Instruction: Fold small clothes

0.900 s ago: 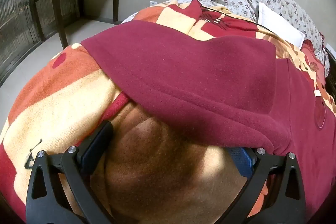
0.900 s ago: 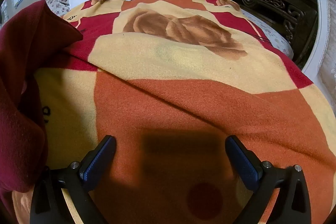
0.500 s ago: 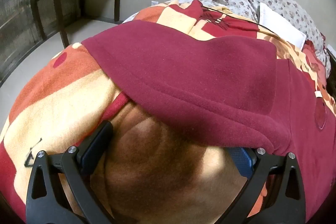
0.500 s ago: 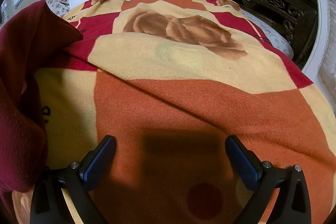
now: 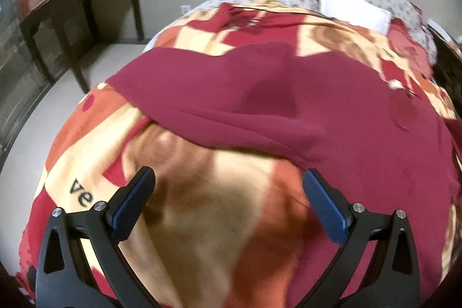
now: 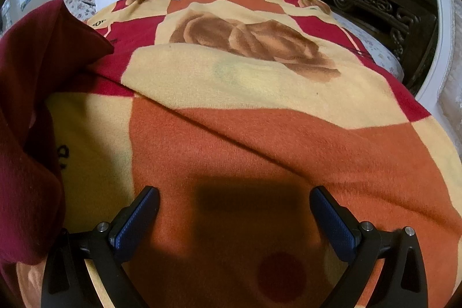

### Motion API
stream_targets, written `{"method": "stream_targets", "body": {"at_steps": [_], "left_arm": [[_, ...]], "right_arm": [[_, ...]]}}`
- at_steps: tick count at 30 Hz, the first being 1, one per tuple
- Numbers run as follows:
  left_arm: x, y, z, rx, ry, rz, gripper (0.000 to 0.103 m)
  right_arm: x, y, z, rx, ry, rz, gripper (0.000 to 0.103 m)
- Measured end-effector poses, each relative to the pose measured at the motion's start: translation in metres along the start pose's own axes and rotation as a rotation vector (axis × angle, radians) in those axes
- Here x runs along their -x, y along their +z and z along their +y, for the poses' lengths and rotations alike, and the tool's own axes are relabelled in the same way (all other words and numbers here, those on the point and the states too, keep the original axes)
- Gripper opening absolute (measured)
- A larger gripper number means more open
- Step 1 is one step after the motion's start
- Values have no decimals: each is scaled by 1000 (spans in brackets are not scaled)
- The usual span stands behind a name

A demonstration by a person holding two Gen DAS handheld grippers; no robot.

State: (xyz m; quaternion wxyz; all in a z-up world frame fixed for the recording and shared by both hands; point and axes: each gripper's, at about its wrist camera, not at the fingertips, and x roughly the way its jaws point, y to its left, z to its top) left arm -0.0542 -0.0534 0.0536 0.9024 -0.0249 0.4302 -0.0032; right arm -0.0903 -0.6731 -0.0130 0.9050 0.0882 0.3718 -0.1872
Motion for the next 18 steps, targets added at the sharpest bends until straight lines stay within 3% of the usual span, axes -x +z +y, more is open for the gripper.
{"method": "stream_targets", "body": {"at_steps": [4,7,13,18], "left_arm": [[19,-6,-24,-56,-41,-10,103],[30,-13,-39,-81,-98,-15,103],[42,-24,-67,-133,-123,-39,103],[49,-28,-84,-178,-129,-42,103]], "right_arm": [[26,-6,-1,-23,30,89,103],[80,-21,1,-26,42,37,103],[174,-47,19,-58,127,-12,103],[215,-59,65,-10,231,1,103]]}}
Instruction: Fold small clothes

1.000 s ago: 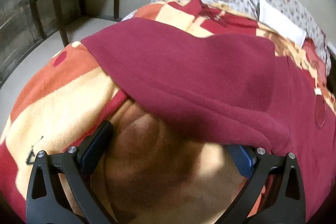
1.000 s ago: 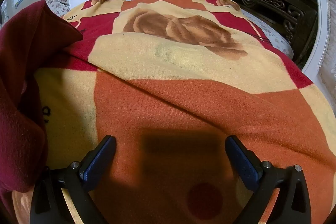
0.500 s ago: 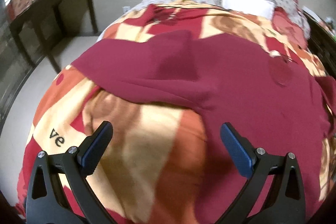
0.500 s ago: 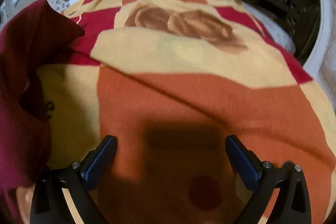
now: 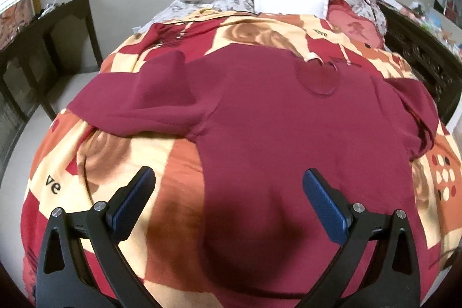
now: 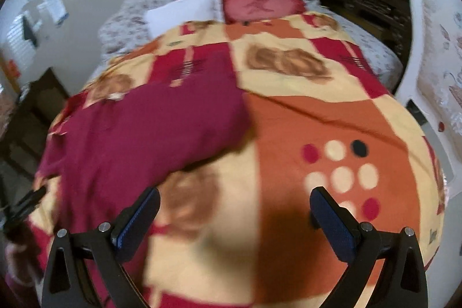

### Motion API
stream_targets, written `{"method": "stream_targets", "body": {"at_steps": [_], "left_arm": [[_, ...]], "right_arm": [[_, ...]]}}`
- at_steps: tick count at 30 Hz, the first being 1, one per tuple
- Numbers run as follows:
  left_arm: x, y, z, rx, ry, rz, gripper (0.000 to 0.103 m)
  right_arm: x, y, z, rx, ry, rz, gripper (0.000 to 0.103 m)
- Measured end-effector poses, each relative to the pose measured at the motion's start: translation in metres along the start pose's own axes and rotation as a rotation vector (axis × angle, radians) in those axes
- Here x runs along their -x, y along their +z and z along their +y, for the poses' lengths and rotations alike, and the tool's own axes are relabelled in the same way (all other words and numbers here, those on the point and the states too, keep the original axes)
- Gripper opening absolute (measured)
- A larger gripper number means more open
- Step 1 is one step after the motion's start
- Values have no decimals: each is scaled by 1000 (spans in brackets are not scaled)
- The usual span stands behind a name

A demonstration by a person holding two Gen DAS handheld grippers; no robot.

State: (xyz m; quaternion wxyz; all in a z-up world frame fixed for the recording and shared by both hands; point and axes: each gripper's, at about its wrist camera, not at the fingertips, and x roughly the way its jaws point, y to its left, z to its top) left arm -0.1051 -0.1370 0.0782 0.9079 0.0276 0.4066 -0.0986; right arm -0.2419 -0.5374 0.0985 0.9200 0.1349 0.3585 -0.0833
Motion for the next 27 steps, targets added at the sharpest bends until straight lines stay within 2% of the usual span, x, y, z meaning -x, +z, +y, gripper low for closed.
{"method": "stream_targets", "body": {"at_steps": [2,5,10,15,18,21,27], "left_arm": [[2,1,-5,-18,-13,5,103],[5,3,-8,-31,-14,-11,103],[11,6,-8,-29,-26,-20,103],[15,8,-5,-23,-23,-30,103],[17,10,-3,-25,-25,-30,103],[19,13,0,-33,-1,-42,103],[17,20,12,3,-12,-35,103]], "right_arm": [[13,-1,23,22,93,40,103],[44,-1,51,73,178,11,103],[98,9,89,154,204,-83,103],[116,21,114,192,207,-166,103],[112,25,132,190,191,-228,103],[95,32,150,134,231,-243,103],[31,44,187,123,254,-178,103]]}}
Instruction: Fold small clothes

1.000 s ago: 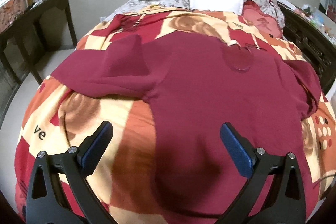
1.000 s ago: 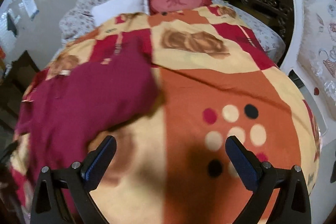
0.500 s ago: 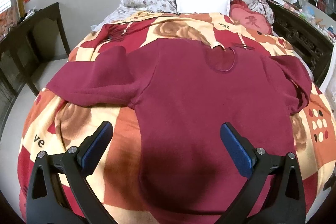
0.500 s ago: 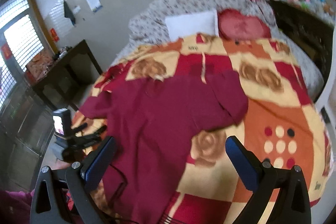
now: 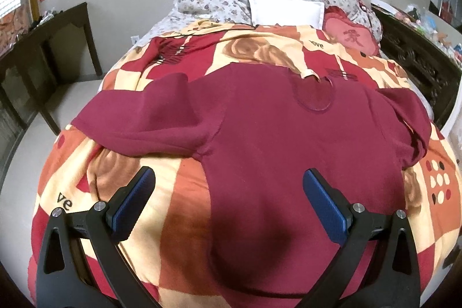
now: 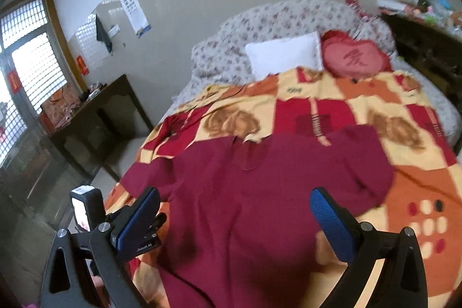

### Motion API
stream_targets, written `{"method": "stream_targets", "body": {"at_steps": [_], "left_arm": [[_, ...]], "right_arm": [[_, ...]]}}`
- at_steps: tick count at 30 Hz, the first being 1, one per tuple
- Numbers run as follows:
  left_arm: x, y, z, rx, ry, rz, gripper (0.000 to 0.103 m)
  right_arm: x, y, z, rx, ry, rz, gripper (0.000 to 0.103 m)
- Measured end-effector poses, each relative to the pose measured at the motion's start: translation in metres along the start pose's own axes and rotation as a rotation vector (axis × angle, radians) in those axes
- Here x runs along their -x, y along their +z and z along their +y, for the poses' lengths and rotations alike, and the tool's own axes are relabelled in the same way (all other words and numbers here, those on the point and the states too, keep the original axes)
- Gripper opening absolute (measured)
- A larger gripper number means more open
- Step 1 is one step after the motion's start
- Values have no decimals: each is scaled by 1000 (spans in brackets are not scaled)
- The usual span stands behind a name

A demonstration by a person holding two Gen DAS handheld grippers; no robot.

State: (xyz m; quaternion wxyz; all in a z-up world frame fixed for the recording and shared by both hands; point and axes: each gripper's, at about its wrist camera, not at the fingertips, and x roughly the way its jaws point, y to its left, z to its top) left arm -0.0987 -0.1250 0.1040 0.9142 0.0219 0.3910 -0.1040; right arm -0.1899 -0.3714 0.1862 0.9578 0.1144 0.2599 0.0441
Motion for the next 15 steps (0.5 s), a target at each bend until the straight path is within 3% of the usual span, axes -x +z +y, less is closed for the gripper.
{"method": "stream_targets", "body": {"at_steps": [8,12,15], "left_arm": [[-6,4,3,5,25,-14,103],[-14,9,3,12,59,-13,103],[-21,11,6,37,41,4,103]], "right_arm": [[-37,-8,5,30,-47,-80,103],[-52,-11,5,62,-59,-47,103],[-63,-13,1,55,-62,-21,103]]}}
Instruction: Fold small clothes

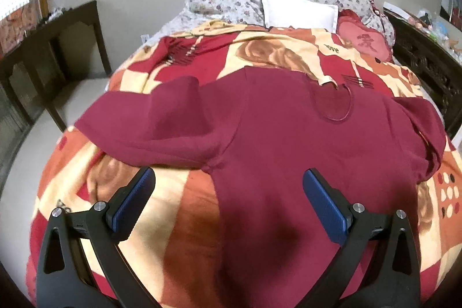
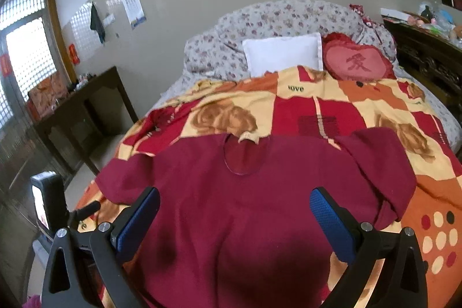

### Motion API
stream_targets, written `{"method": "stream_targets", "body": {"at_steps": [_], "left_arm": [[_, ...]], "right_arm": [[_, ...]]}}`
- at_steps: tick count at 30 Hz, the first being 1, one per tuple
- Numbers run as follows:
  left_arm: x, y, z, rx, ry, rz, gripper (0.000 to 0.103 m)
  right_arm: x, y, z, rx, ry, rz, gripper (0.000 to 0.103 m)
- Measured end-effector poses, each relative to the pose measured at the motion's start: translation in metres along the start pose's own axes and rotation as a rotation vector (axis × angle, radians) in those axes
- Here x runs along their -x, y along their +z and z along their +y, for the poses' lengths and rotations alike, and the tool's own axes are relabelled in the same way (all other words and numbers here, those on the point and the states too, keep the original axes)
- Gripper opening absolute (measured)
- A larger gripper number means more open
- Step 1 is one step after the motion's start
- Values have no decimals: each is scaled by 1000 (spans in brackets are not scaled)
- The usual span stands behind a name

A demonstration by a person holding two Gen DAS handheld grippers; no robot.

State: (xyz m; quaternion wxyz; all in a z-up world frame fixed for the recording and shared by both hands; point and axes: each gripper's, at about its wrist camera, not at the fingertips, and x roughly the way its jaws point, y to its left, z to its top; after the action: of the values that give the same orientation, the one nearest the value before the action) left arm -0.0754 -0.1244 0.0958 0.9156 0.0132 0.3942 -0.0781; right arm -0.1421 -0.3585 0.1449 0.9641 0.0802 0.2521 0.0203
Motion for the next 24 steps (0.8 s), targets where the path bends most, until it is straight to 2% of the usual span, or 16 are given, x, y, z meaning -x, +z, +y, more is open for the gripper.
{"method": "stream_targets", "body": {"at_steps": [11,21,24], "left_arm": [[-9,2,0,6,1,11,103],[-10,5,9,27,9,-8,103],[-13,5,8,27,15,-2,103]], "right_arm": [[-17,-8,-11,-18,-15,0,103],[-4,-22,-11,36,76,-105,103],[-4,-23,-13,36,105,-101,103]]}}
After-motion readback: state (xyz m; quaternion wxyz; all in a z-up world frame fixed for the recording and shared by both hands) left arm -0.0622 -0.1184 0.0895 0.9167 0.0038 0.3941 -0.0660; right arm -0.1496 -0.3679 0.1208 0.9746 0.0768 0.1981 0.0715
